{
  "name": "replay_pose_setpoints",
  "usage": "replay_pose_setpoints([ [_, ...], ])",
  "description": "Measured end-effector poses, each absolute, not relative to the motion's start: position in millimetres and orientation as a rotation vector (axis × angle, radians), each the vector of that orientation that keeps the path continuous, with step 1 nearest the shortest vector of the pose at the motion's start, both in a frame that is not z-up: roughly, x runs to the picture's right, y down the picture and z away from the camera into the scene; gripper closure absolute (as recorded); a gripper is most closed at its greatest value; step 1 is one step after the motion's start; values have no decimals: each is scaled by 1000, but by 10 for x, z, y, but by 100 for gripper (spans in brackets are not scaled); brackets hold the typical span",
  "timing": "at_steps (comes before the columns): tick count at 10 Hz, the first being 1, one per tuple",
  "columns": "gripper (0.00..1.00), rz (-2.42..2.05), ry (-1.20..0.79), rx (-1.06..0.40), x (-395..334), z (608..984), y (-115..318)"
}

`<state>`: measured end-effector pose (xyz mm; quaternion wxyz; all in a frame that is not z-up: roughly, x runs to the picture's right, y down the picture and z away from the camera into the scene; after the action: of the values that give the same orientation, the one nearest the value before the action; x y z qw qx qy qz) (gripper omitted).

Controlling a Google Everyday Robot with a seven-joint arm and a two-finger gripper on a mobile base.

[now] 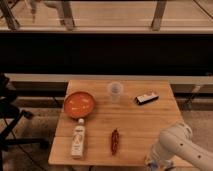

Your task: Wipe the white sponge on the table

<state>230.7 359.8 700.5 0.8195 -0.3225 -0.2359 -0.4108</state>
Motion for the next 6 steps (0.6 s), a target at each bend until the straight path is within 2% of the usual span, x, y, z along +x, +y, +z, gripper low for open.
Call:
replay_pose_setpoints([
  [6,100,-985,-531,-666,1809,6957,3538],
])
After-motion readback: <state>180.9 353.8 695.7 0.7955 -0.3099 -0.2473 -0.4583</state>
